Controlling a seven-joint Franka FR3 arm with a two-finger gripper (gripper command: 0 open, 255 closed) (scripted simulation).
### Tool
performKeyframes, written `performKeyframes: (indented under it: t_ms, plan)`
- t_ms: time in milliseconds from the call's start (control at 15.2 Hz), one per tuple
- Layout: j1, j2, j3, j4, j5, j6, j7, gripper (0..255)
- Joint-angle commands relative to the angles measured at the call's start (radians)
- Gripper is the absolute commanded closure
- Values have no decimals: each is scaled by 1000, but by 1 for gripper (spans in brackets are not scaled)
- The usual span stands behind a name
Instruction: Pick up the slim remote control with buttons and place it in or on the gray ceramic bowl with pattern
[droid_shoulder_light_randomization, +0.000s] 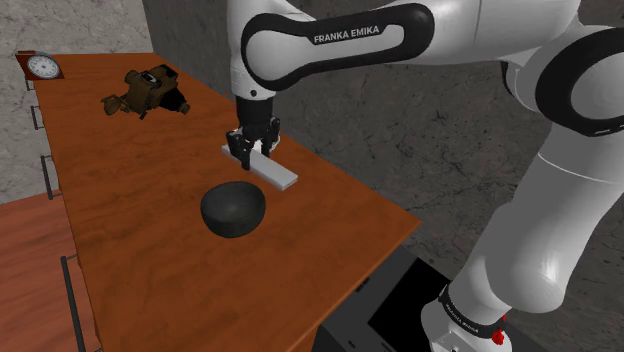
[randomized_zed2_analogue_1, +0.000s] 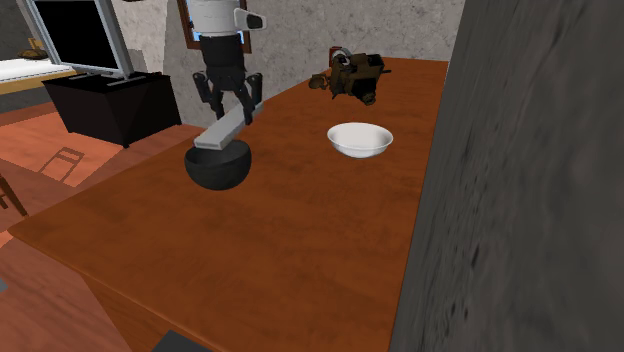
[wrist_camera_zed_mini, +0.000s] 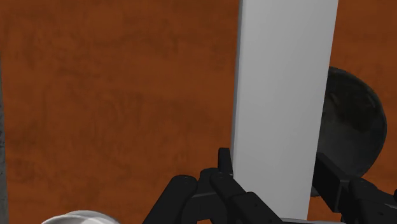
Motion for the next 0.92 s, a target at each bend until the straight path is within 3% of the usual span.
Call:
performKeyframes:
  t_ms: [0, 198, 858]
  plan:
    - [25, 46, 18, 58, -14, -15, 46, 255]
    - [71, 120, 44, 156, -40, -44, 119, 255]
    - [70, 137, 40, 43, -48, 84, 126, 255]
